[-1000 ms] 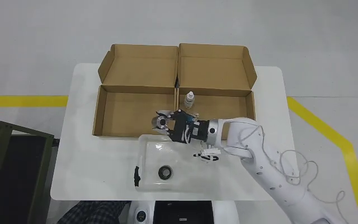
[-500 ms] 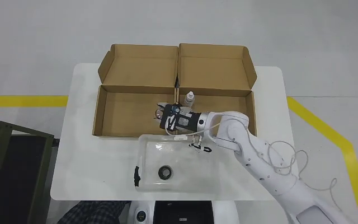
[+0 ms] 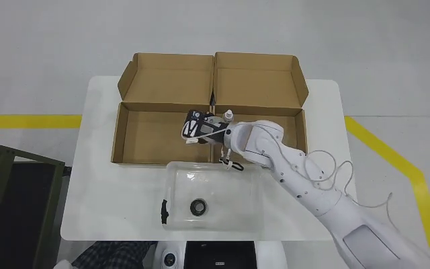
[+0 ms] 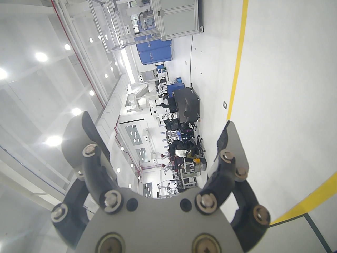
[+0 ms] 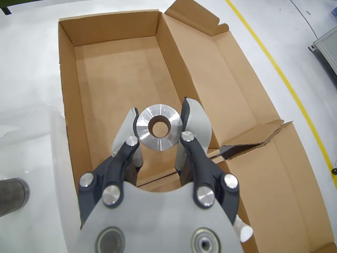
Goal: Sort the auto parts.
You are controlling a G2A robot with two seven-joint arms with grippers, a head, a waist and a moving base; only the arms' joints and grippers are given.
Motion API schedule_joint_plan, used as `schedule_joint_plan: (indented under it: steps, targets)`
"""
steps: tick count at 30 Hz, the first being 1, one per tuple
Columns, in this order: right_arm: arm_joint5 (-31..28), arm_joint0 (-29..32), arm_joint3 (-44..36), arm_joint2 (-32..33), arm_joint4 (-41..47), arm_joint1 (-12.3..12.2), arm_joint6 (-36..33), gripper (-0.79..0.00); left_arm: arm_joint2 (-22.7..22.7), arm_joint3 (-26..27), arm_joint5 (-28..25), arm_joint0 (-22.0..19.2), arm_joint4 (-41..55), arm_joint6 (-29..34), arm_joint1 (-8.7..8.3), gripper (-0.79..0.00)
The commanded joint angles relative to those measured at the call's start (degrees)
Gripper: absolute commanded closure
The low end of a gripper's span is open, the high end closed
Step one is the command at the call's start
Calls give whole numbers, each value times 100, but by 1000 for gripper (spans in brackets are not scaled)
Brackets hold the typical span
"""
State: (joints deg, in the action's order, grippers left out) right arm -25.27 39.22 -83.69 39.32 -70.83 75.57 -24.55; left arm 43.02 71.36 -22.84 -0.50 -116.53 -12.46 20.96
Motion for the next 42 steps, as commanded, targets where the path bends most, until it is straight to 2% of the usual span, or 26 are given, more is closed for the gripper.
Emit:
schedule_joint_plan:
  steps: [1, 21, 24, 31, 37, 42]
  targets:
    - [22, -85, 161, -82, 7, 58, -29, 0, 0, 0, 0, 0, 0, 0, 0, -785]
    - [268, -644, 1469, -631, -81, 614, -222, 0, 0, 0, 0, 0, 0, 0, 0, -785]
    - [270, -680, 1546, -675, -122, 676, -253, -68, 0, 0, 0, 0, 0, 0, 0, -785]
    - [252, -763, 1753, -748, -218, 810, -364, -126, 0, 0, 0, 0, 0, 0, 0, -785]
    - [203, -803, 1932, -768, -260, 906, -404, -311, 0, 0, 0, 0, 0, 0, 0, -785]
    - [168, -808, 2018, -749, -298, 964, -424, -332, 0, 0, 0, 0, 0, 0, 0, -785]
